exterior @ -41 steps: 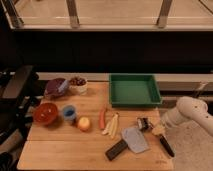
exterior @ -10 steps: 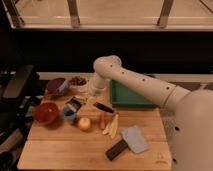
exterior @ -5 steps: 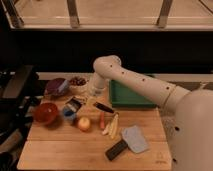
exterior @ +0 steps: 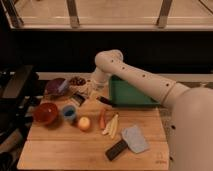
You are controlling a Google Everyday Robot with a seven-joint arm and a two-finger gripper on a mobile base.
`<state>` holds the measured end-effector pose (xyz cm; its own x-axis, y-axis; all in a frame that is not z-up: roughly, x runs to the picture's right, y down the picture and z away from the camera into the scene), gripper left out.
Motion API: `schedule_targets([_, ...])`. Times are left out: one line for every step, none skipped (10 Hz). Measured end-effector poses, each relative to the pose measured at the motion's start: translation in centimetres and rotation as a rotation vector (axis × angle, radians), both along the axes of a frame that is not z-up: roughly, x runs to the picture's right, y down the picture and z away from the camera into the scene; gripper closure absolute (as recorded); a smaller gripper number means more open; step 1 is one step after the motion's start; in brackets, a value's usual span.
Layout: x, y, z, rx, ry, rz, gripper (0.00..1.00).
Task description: Place brush in red bowl
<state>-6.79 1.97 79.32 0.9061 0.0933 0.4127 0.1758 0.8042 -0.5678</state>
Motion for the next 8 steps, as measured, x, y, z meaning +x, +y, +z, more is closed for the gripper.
schedule_targets([-1.0, -0.9, 0.6, 0.01, -0.007, -0.019, 1.0])
schedule_targets([-2.6, -1.6, 1.1, 0.02, -0.023, -0.037, 1.0])
schedule_targets([-4.6, -2.4, 1.8, 0.033, -0.048, -0.06, 1.0])
schedule_targets([-5.9, -2.9, 2.1, 0.041, -0.067, -0.074, 1.0])
schedule_targets([-8.3, -3.5, 2.7, 0.056, -0.105, -0.098, 1.0])
schedule_targets([-9.9, -3.7, 2.9, 0.067, -0.134, -0.114, 1.0])
schedule_targets([-11.4, -3.7, 3.0, 0.079, -0.166, -0.127, 1.0])
schedule_targets([-12.8, -3.7, 3.1, 0.088, -0.201, -0.135, 1.0])
